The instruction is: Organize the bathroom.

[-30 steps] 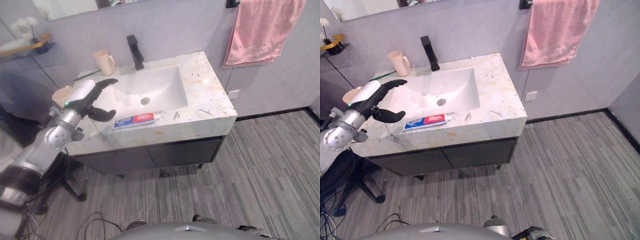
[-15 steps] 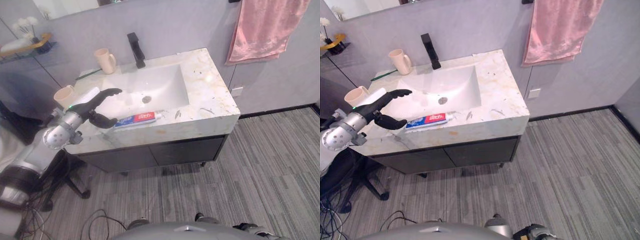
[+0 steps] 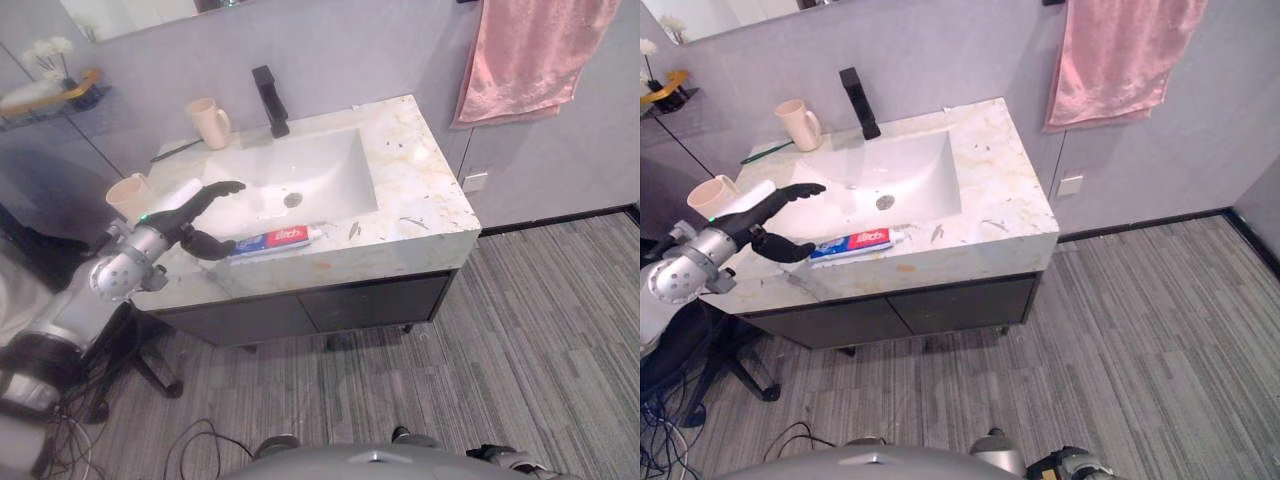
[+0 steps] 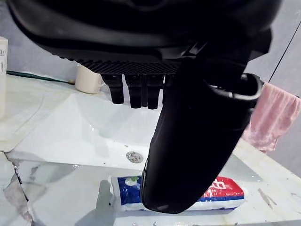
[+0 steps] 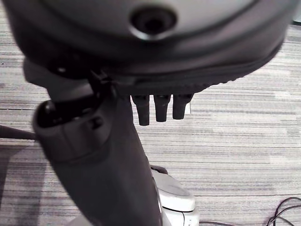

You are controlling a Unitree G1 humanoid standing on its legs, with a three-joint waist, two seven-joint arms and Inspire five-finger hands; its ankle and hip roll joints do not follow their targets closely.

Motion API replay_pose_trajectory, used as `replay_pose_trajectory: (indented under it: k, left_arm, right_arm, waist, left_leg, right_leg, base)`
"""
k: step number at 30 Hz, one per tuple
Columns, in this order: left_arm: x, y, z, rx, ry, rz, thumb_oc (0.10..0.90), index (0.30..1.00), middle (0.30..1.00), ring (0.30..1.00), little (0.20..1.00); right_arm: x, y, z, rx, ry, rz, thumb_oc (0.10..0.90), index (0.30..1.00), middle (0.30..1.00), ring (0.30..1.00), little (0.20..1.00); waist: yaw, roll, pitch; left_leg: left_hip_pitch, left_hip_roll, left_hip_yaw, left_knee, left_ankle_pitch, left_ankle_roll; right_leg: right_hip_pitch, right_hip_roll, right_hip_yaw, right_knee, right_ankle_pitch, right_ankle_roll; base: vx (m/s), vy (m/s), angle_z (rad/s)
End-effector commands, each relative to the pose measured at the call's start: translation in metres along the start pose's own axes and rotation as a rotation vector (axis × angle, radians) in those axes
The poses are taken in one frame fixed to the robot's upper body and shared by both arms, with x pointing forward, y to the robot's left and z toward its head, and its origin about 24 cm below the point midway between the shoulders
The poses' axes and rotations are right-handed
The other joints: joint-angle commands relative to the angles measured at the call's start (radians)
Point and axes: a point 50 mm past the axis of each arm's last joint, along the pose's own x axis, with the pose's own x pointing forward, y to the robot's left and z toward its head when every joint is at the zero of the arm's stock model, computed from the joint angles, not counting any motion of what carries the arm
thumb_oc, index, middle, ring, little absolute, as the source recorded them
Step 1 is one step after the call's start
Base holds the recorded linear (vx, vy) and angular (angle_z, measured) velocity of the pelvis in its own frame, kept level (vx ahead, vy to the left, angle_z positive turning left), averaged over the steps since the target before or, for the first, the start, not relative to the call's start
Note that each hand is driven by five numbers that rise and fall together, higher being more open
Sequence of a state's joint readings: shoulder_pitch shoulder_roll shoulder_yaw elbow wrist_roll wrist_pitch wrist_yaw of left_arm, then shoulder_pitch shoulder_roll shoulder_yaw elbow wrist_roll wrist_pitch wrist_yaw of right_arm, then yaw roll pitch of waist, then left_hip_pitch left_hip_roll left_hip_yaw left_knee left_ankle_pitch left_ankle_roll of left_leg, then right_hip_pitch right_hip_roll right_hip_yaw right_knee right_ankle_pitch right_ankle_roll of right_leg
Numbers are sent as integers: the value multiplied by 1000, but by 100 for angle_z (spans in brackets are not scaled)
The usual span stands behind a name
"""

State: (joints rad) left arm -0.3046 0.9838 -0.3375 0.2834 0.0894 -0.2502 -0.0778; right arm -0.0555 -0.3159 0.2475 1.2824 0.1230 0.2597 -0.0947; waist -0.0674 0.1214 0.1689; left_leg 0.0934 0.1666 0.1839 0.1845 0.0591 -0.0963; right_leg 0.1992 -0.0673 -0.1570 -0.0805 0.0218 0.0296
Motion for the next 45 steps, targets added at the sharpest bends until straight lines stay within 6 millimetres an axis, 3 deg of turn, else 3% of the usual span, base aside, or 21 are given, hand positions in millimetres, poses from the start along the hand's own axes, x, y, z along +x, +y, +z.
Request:
replay_pose_trajectory:
  k: [1,18,20,21,22,23,24,34,38,41,42,45]
  left_arm:
    - [4,45,11,47,-28,193,800,900,900,900,900]
    - [11,15,3,72,43,186,800,900,900,900,900]
    - [11,13,1,73,51,183,723,785,785,785,785]
    - [11,13,1,73,56,179,610,615,615,615,615]
    - [11,12,0,73,58,177,596,594,594,594,594]
    - [12,10,0,80,69,166,543,514,514,514,514]
    - [13,8,-1,85,77,158,400,300,300,300,300]
    - [17,-4,-5,104,117,118,400,300,300,300,300]
    - [20,-6,1,53,74,170,400,300,300,300,300]
    - [20,4,12,-24,-23,289,400,300,300,300,300]
    - [19,11,19,-95,-91,323,400,300,300,300,300]
    - [16,22,29,-177,-173,378,400,300,300,300,300]
  right_arm:
    - [0,-24,0,-42,15,-67,800,900,900,900,900]
    - [0,-19,2,-70,1,-55,800,900,900,900,900]
    - [0,-19,1,-70,3,-53,800,900,900,900,900]
    - [0,-19,1,-70,3,-53,800,900,900,900,900]
    - [0,-19,1,-70,3,-53,800,900,900,900,900]
    - [0,-18,1,-69,4,-52,800,900,900,900,900]
    - [0,-18,1,-65,5,-53,800,900,900,900,900]
    - [0,-16,-2,-4,21,-42,800,900,900,900,900]
    - [1,-12,-8,143,45,-34,800,900,900,900,900]
    - [1,-12,-12,337,33,-60,800,900,900,900,900]
    - [1,-15,-13,461,19,-82,800,900,900,900,900]
    - [1,-27,-14,624,-22,-127,800,900,900,900,900]
  waist:
    - [-20,9,-37]
    - [-34,1,-35]
    - [-34,-1,-35]
    - [-35,-1,-35]
    - [-34,-2,-35]
    - [-35,-2,-35]
    - [-36,-3,-34]
    - [-45,-12,-33]
    - [-57,-19,-33]
    - [-69,-28,-32]
    - [-74,-35,-31]
    - [-85,-47,-29]
  left_leg:
    - [-131,-64,6,66,7,-1]
    - [-156,-48,29,100,26,-4]
    - [-159,-47,30,104,25,-3]
    - [-160,-46,31,106,26,-3]
    - [-161,-45,31,108,26,-4]
    - [-163,-44,32,111,28,-5]
    - [-165,-44,32,114,31,-6]
    - [-172,-36,44,127,40,-9]
    - [-176,-28,59,133,46,-12]
    - [-176,-24,74,138,44,-11]
    - [-179,-19,80,143,46,-13]
    - [-178,-15,91,143,40,-12]
  right_leg:
    - [-3,59,32,140,-145,15]
    - [-4,60,35,151,-151,6]
    - [-5,59,34,152,-152,5]
    - [-5,59,34,153,-152,5]
    - [-5,59,33,154,-152,5]
    - [-4,59,33,155,-153,4]
    - [-3,59,33,155,-153,4]
    - [1,59,32,152,-147,4]
    - [1,60,36,149,-144,4]
    - [1,60,43,145,-139,4]
    - [1,61,46,145,-136,4]
    - [0,62,50,140,-130,4]
  base:
    - [17,-5,-4]
    - [5,-3,-3]
    - [12,-8,-5]
    - [0,0,0]
    - [0,0,0]
    - [0,0,0]
    - [0,0,0]
    - [6,1,-2]
    - [7,7,-11]
    - [5,15,-1]
    - [-3,0,-9]
    - [-7,4,-16]
